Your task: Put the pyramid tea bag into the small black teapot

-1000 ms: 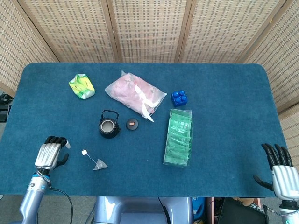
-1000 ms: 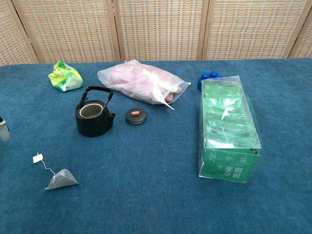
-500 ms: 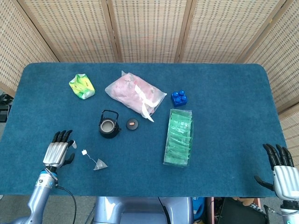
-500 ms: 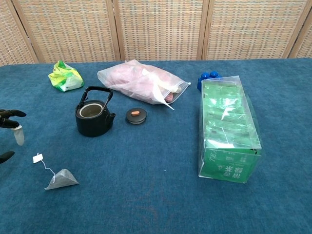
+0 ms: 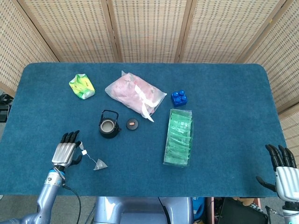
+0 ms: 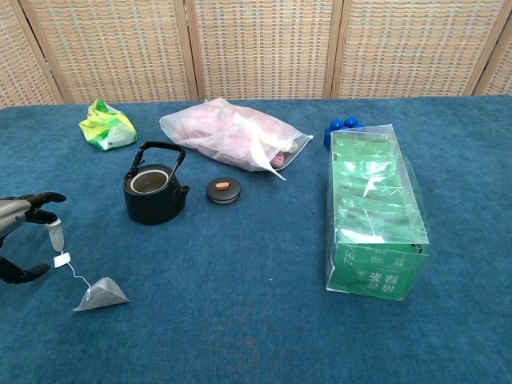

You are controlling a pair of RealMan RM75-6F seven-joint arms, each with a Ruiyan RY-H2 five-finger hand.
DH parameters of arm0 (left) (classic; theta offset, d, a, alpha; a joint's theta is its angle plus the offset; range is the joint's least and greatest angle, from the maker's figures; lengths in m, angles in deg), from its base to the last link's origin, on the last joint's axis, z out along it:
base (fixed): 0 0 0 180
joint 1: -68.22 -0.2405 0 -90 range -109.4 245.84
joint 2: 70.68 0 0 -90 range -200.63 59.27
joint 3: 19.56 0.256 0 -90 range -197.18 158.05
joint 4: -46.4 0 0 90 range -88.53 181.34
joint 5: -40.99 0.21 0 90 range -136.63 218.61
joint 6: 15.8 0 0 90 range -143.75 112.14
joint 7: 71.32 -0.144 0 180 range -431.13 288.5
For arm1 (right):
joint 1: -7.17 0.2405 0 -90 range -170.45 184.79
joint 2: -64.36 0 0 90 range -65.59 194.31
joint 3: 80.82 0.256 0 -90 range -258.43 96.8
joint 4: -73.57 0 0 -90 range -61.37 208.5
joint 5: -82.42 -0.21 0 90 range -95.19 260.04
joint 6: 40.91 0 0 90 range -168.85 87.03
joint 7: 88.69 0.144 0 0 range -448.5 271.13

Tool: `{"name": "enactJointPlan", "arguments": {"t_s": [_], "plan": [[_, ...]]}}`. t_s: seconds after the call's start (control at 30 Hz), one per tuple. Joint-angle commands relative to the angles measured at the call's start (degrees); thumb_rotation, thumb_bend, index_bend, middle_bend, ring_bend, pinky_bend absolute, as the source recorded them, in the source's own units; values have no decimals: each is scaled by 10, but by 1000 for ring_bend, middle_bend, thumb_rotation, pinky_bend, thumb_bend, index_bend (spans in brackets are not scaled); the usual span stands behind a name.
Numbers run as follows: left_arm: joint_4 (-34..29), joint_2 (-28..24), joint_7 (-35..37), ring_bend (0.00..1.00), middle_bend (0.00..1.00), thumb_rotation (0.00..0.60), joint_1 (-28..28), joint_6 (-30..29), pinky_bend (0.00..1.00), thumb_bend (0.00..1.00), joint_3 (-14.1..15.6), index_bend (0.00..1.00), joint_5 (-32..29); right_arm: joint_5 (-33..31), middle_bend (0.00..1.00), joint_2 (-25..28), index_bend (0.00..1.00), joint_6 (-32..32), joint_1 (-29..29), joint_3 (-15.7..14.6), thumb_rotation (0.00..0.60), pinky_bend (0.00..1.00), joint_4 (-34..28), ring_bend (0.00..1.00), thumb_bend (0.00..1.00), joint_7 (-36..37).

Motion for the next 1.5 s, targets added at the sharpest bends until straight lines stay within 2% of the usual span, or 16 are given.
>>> {"name": "enactJointPlan", "arguments": {"t_s": [0.03,1.5], "plan": [[1,3,-2,0,28,600,1,-3,0,356,1,450,1,0,197,0,115,0,0,0,600,100,0,34,123,0],[9,21,10,0,20,600,20,5,0,360,5,473,-17,-7,200,5,115,4,-12,1,600,100,-5,34,123,-3]]}}
